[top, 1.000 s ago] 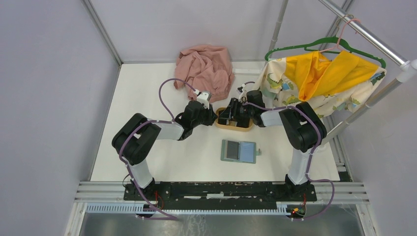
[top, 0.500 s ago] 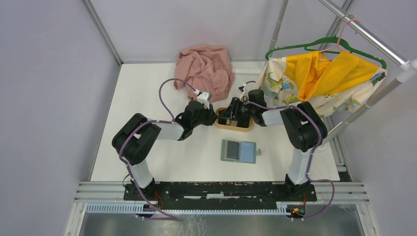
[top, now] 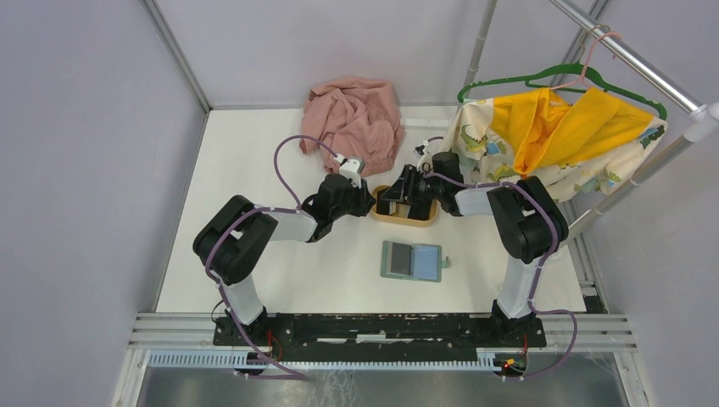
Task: Put the credit cards into the card holder
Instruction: Pick up the credit card from the storage box.
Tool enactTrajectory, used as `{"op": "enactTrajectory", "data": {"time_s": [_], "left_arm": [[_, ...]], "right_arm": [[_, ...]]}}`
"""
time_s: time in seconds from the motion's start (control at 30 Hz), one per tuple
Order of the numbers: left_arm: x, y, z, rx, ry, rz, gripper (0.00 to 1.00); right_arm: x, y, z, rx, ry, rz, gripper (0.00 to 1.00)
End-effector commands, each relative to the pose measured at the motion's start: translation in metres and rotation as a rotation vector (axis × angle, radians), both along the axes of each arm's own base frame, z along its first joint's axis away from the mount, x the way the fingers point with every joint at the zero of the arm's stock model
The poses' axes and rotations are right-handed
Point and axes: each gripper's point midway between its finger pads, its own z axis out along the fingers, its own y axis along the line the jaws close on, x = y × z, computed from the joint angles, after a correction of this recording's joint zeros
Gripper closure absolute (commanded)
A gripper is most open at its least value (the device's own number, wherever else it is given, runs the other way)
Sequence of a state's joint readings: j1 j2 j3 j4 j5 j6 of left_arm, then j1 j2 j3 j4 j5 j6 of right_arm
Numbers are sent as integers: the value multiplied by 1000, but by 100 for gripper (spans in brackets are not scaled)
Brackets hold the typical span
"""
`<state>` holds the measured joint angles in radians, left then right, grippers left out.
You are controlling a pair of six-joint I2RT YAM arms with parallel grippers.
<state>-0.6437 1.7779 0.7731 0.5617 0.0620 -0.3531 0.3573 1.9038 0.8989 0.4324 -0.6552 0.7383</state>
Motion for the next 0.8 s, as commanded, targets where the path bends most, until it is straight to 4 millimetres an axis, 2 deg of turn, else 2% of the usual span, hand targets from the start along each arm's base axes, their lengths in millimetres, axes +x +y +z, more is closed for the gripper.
{"op": "enactTrajectory", "data": {"time_s": [0.0,0.43,0.77], "left_arm": [[8,-9,27,-38,-100,-20,69],[8,-9,27,-38,-102,-23,69],[8,-8,26,-33,-100,-22,69]], "right_arm": [[14,3,40,51,-122,12,54],[19,-9,33,11,-119,-11,60],[21,-14,37,22,-123,-13,62]]}}
